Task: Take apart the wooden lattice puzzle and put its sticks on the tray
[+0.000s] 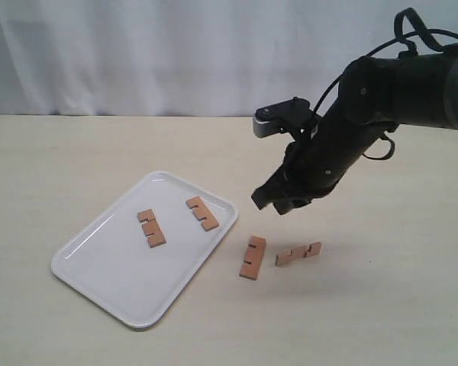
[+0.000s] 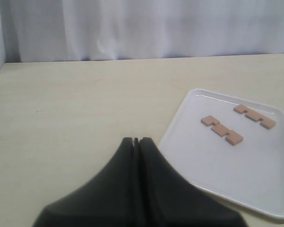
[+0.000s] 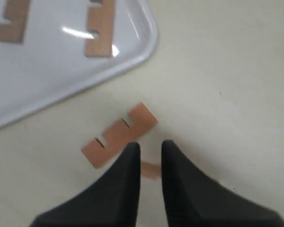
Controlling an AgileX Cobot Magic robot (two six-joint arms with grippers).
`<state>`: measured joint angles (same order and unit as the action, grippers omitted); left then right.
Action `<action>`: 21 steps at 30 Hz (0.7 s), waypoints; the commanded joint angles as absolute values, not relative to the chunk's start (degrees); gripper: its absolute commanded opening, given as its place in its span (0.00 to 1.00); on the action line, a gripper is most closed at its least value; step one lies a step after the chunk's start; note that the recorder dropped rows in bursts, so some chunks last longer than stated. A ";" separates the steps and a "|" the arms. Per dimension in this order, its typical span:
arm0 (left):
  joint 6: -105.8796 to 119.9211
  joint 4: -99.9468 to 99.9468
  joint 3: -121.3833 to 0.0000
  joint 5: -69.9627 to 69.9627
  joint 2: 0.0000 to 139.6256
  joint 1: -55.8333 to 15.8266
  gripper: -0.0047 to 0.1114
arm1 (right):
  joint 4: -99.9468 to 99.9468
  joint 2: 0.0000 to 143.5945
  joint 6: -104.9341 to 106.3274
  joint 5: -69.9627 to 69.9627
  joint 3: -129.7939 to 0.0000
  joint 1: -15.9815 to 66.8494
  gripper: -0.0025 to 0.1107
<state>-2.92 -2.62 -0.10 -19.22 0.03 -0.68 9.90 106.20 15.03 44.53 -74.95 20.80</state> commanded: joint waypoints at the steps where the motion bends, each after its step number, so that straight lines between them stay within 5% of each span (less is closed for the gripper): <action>1: -2.86 -2.49 0.00 -18.56 0.00 -1.05 0.04 | 2.97 105.78 15.91 52.42 -75.25 20.55 0.39; 6: -2.86 -2.49 0.00 -18.56 0.00 -1.05 0.04 | 6.33 106.11 34.74 51.52 -73.93 20.83 0.53; 12: -2.86 -2.49 0.00 -18.56 0.00 -1.05 0.04 | 6.49 109.82 59.66 48.91 -73.16 20.83 0.52; 21: -2.86 -2.49 0.00 -18.56 0.00 -1.05 0.04 | 3.43 116.54 62.70 43.39 -73.16 20.83 0.47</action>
